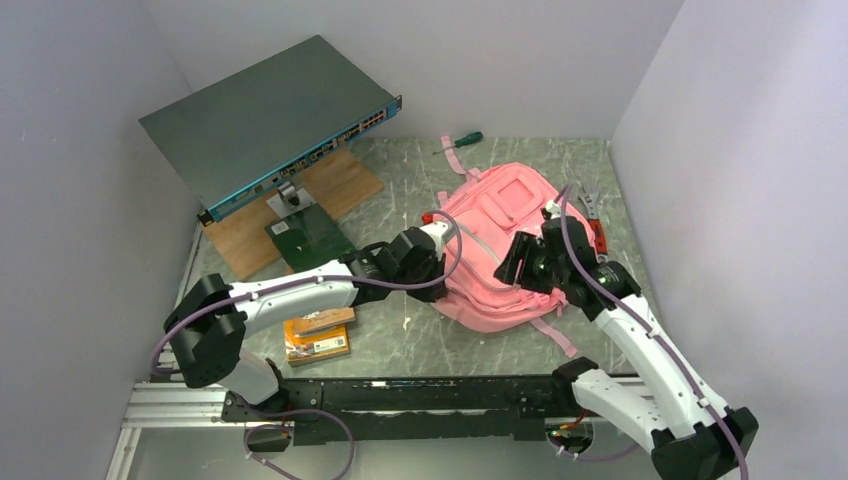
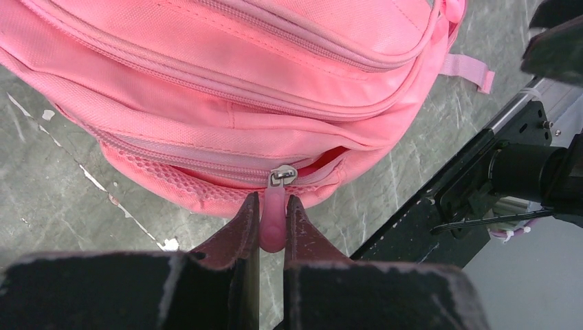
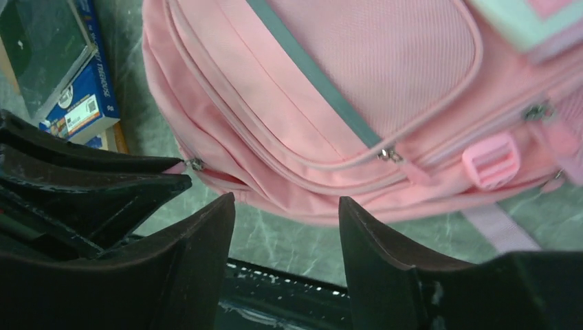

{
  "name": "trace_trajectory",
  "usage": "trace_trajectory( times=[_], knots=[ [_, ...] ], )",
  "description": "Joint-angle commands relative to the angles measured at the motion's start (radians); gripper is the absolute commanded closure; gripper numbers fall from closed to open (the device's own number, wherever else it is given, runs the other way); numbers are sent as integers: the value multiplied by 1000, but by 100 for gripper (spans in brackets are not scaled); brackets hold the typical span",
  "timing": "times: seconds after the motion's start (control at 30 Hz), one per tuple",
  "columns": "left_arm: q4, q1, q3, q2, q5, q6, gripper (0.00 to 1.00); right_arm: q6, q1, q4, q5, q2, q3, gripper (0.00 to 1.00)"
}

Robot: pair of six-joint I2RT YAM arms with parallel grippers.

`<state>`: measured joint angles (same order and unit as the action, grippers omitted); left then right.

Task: Pack the student bag
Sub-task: Unzip the student bag at the center of the board.

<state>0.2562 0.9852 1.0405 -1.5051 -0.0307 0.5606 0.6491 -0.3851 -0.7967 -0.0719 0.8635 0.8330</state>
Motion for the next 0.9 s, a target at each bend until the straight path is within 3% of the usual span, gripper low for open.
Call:
trace_trajectory(
  times=[0.0, 0.2, 0.4, 0.43, 0.6, 0.87],
  knots=[
    [-71, -29, -2, 74, -50, -11, 100, -199, -90, 41, 92, 77, 74, 36],
    [-153, -81, -68, 130, -165, 13, 100, -544, -203, 313, -104, 60, -34, 29],
    [-189, -101, -97, 157, -208, 22, 100, -812, -321, 449, -92, -31, -160, 31],
    [-192, -101, -98, 157, -216, 22, 100, -829, -326, 455, -99, -23, -165, 33],
    [-208, -103, -106, 154, -233, 28, 100, -861, -339, 481, -66, 74, -155, 63],
    [-212, -102, -106, 149, -253, 43, 100, -873, -368, 558, -57, 140, -156, 58]
  ],
)
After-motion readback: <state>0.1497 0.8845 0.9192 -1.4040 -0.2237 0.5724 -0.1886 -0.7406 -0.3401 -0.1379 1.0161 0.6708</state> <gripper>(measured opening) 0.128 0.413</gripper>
